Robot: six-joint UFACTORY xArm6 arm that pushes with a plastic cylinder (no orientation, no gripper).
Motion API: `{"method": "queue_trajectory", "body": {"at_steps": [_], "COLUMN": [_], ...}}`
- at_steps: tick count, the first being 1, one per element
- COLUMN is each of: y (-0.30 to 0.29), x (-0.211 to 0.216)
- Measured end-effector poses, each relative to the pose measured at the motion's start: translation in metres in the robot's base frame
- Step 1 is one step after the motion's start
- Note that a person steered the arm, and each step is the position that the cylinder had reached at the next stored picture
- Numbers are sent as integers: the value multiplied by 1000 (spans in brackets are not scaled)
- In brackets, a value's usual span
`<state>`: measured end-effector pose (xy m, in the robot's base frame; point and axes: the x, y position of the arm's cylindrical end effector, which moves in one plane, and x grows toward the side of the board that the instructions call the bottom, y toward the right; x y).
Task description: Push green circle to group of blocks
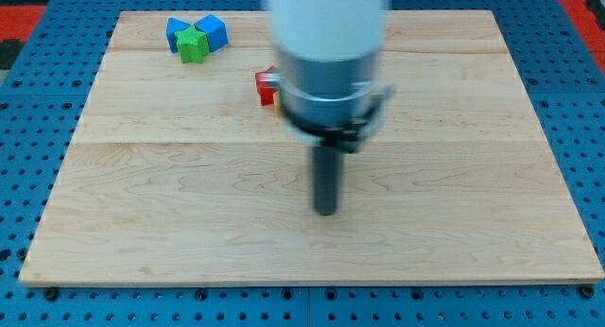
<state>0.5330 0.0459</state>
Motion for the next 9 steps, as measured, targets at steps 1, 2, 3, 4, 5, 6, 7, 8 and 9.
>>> {"method": "queue_trajectory", "body": {"at_steps": [1, 2, 3, 4, 5, 6, 7, 8, 9], "y": [4, -19, -66, -110, -114, -164, -191, -190, -231], "x": [-36, -75, -96, -106, -143, -207, -200, -165, -167]}}
